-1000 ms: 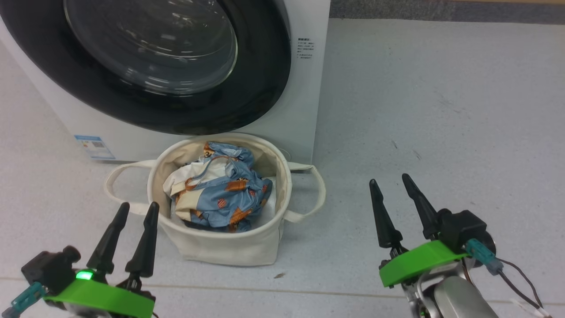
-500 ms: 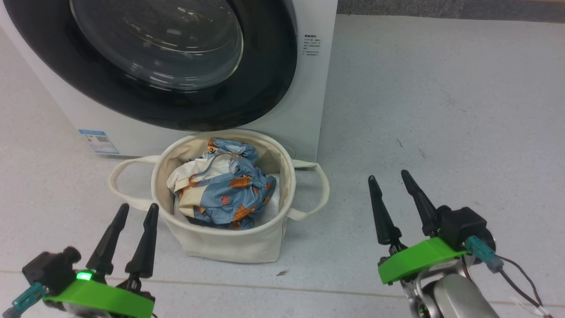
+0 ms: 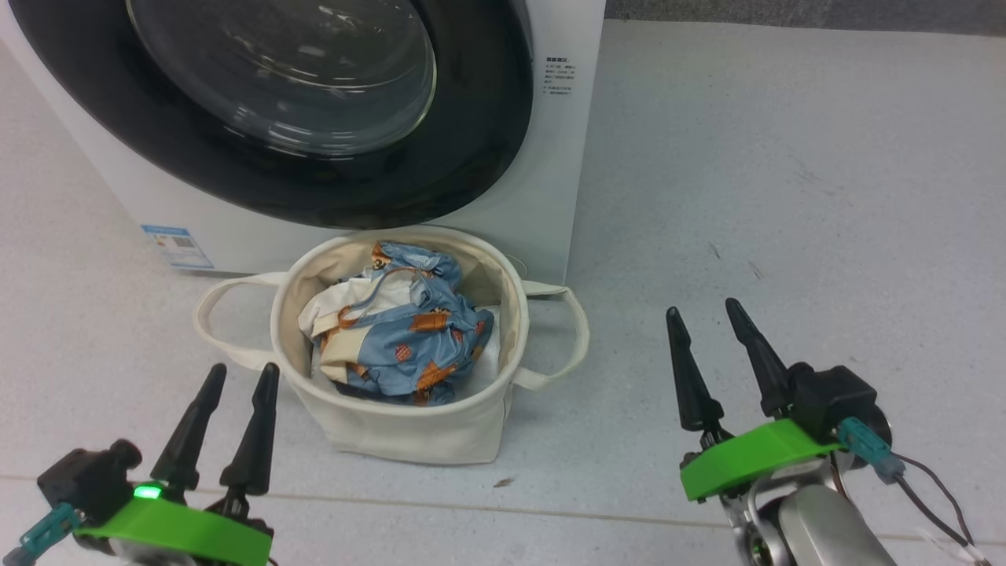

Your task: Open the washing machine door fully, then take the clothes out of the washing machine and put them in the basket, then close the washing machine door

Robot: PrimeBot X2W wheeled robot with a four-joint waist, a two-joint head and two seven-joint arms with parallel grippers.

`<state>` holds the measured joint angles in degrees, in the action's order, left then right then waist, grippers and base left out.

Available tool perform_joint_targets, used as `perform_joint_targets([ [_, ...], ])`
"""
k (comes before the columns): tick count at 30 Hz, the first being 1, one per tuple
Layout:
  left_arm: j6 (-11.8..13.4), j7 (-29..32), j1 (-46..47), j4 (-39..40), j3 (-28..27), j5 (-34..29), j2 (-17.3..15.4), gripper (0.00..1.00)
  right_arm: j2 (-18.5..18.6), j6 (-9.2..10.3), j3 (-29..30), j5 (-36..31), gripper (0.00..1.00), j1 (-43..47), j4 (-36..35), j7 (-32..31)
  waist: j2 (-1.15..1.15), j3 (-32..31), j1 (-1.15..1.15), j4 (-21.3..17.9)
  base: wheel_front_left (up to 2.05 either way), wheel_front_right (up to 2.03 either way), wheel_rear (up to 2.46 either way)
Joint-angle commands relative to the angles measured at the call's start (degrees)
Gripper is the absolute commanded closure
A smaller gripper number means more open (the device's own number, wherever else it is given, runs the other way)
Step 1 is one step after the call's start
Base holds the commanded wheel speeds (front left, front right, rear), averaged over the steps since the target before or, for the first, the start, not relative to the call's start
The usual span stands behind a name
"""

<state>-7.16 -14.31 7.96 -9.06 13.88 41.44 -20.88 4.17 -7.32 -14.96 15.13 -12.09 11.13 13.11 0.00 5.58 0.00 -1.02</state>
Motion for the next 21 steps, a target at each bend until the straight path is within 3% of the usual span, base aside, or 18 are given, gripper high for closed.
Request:
perform_joint_targets([
  [1, -0.3, -0.7, 2.2, 1.5, -2.7, 0.3, -1.3, 0.00, -0.6, -0.17, -0.8, -0.5, 0.00, -0.6, -2.1, 0.2, 0.00, 0.0, 0.00, 0.0, 0.00, 0.00, 0.00],
  [21, -0.3, -0.7, 2.6, 0.5, -1.9, 1.4, -1.7, 0.00, -0.8, -0.17, -1.0, -0.5, 0.00, -0.8, -1.4, 0.4, 0.00, -0.1, 0.00, 0.2, 0.00, 0.00, 0.00],
])
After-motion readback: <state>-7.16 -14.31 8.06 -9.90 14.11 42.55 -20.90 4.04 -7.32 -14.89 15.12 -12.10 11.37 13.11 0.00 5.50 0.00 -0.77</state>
